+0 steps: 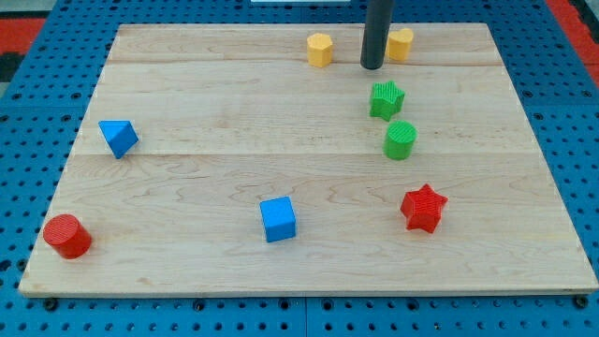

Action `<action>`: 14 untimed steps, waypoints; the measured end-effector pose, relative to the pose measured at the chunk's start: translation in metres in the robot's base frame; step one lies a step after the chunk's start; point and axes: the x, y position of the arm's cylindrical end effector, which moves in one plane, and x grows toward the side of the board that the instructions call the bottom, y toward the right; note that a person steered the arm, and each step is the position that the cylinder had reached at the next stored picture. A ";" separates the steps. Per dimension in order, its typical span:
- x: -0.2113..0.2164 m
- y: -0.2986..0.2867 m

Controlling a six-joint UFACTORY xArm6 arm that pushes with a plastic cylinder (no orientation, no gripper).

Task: Keep the yellow blocks diagonal to the blue triangle

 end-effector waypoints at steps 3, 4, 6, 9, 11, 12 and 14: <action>-0.015 0.101; -0.040 0.156; -0.046 0.030; -0.022 -0.135; -0.004 -0.136; 0.015 -0.138; -0.049 -0.063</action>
